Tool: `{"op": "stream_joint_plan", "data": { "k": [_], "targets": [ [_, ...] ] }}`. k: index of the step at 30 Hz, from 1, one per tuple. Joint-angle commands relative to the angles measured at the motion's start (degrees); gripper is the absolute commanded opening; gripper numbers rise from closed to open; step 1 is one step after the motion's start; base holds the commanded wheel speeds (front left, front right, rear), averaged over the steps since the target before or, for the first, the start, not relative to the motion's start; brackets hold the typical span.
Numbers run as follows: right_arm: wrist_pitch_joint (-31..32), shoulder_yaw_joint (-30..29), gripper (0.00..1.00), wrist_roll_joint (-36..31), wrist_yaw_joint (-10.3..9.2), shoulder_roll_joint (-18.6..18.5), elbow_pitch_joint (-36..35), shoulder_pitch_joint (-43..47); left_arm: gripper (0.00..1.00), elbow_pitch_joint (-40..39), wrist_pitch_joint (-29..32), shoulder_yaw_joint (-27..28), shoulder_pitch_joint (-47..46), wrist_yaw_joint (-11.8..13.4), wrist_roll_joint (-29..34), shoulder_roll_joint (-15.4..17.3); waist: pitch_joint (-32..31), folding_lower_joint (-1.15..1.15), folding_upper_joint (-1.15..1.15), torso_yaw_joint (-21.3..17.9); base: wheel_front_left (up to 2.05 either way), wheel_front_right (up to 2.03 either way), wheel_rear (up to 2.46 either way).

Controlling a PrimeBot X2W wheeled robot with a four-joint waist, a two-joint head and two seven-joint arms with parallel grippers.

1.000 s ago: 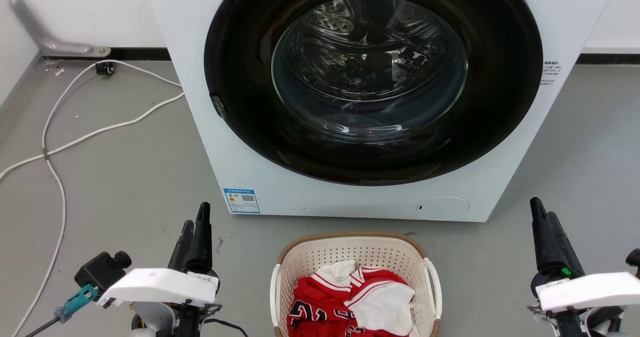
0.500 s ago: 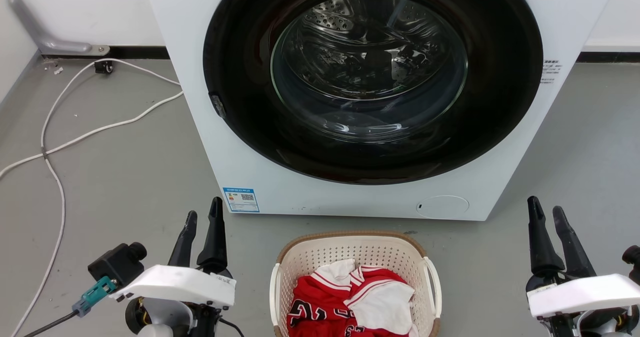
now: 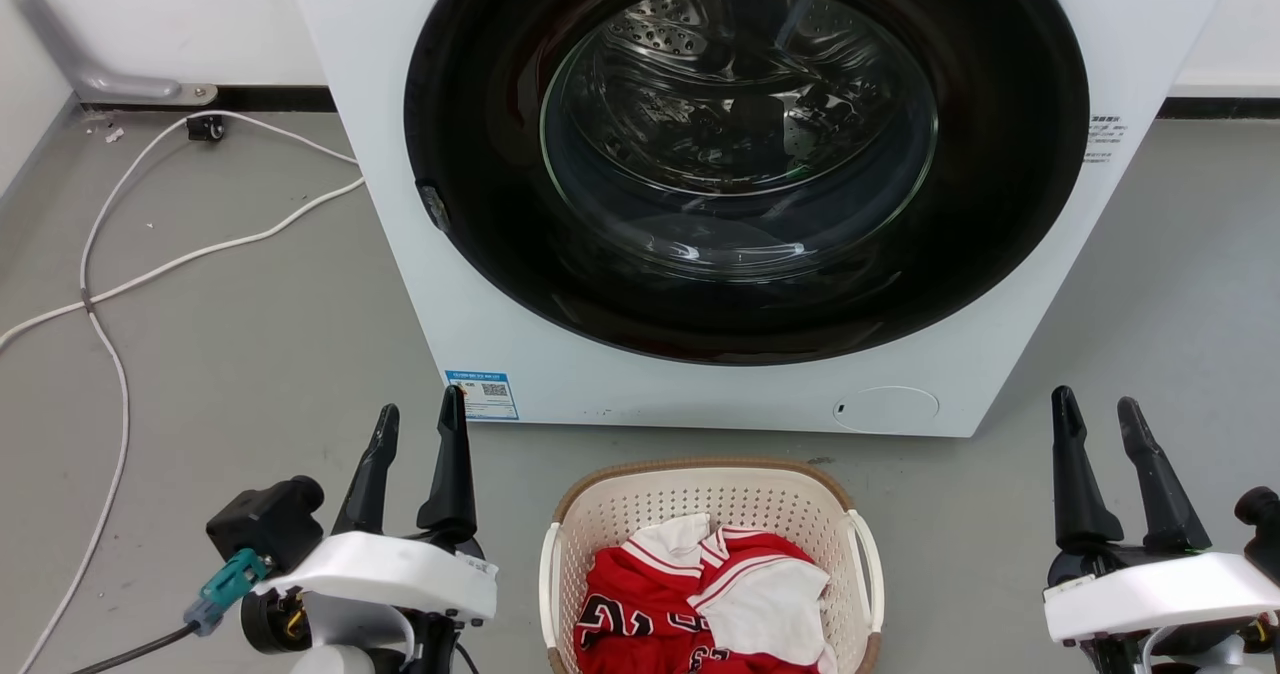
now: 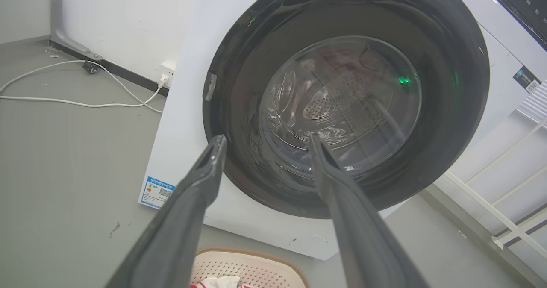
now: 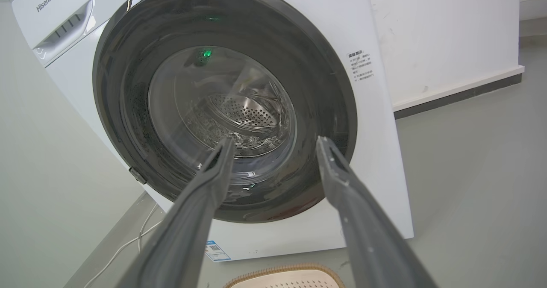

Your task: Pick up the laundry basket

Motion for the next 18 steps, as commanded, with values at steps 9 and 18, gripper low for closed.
{"op": "stream_joint_plan", "data": {
  "k": [9,18],
  "targets": [
    [-1.87,0.65,1.0,-8.07,0.0,-0.19,-2.37,1.22,1.0,-1.26,-1.81,-1.35,0.24,0.83,8.05,0.3,0.27,0.0,0.0,0.01,0.0,0.0,0.0],
    [-3.11,0.99,1.0,-14.15,0.0,-0.2,-3.22,2.15,1.0,-1.57,-3.02,-2.25,0.56,1.8,13.31,0.54,0.46,0.0,0.0,-0.05,0.0,0.0,0.0]
  ]
}}
